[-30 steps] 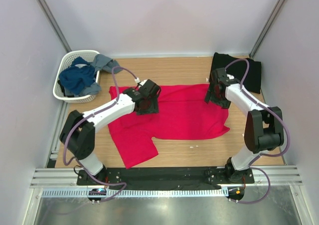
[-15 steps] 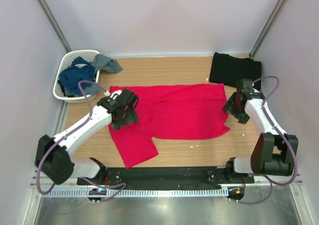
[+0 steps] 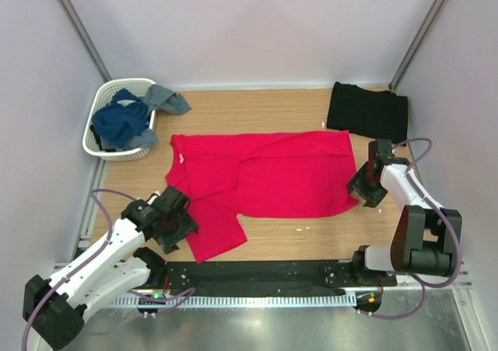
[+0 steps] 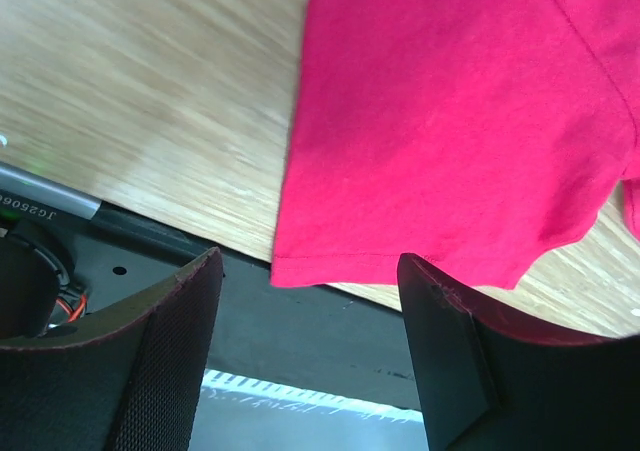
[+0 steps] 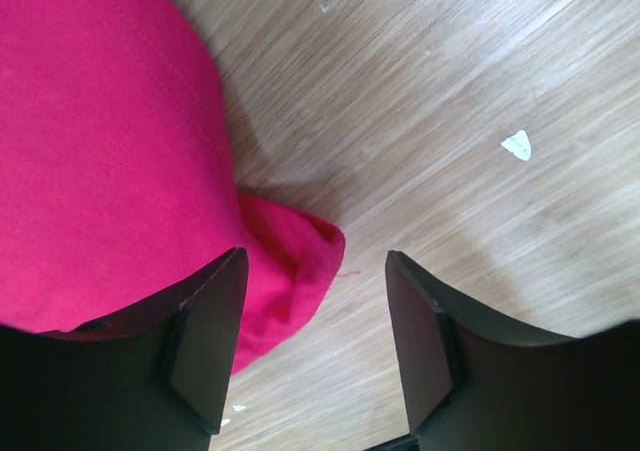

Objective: Fold and stack the t-shirts
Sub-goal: Fold the tshirt

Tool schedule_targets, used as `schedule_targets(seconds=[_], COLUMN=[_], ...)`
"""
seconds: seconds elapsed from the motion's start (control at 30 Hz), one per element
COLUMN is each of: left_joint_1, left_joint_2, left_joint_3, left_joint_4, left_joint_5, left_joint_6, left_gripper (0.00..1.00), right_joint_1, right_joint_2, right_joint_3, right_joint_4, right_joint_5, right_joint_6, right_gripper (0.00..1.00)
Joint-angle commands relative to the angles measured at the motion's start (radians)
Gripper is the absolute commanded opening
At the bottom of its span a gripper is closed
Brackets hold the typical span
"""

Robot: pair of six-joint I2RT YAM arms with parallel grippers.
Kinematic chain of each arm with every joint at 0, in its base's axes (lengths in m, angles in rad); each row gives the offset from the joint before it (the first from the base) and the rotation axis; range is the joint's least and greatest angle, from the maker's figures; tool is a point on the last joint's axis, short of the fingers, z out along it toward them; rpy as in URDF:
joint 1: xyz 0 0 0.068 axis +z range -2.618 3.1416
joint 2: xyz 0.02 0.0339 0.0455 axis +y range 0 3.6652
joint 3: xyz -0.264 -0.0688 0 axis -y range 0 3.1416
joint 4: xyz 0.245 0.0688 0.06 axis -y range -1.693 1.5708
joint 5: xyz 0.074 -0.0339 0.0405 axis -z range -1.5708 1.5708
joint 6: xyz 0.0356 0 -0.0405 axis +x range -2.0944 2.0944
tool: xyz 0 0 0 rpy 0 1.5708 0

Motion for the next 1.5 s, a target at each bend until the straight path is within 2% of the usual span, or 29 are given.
schedule_targets(seconds=[0.0,0.23,0.3,0.33,0.37,0.43,0.47,0.7,0.87,1.03,1.23,1.47], left_joint_1=[0.002,0.002,0.002,0.002,0.002,0.002,0.002,0.002,0.002,0.002,0.002,-0.024], left_joint_2=[-0.082,-0.056,-0.041,-0.031,-0.027,-0.028,-0.031,-0.041,0.012,0.028,0.019,0.029], left_joint_3=[-0.03,-0.001,0.007,0.013,0.013,0.012,0.01,0.0,0.01,-0.01,-0.048,-0.129], left_joint_4=[-0.012,-0.043,-0.052,-0.057,-0.063,-0.084,-0.098,-0.121,-0.126,-0.092,-0.072,0.026], left_joint_5=[0.006,-0.005,-0.009,-0.009,-0.011,-0.018,-0.023,-0.041,-0.043,-0.023,0.02,0.106], left_joint_6=[-0.116,-0.093,-0.073,-0.07,-0.067,-0.067,-0.071,-0.088,-0.064,-0.054,-0.07,-0.106], left_gripper=[0.71,0.71,0.71,0.71,0.71,0.71,0.71,0.72,0.74,0.75,0.73,0.66], right_joint_1=[-0.003,-0.003,-0.003,-0.003,-0.002,-0.003,-0.002,-0.002,-0.002,0.003,0.004,0.003], right_joint_2=[0.028,-0.002,-0.018,-0.021,-0.022,-0.032,-0.041,-0.125,-0.124,-0.151,-0.102,-0.029], right_joint_3=[-0.021,-0.07,-0.093,-0.096,-0.105,-0.107,-0.105,-0.069,-0.081,-0.091,-0.073,-0.023], right_joint_4=[0.061,0.069,0.072,0.071,0.071,0.057,0.04,-0.103,-0.198,-0.201,-0.181,-0.143], right_joint_5=[-0.003,0.058,0.075,0.081,0.092,0.104,0.107,0.161,0.126,0.156,0.17,0.181], right_joint_6=[0.03,0.064,0.073,0.075,0.076,0.085,0.093,0.174,0.262,0.285,0.254,0.193], right_gripper=[0.62,0.5,0.39,0.26,0.17,0.05,0.02,0.01,0.01,0.01,0.01,0.01])
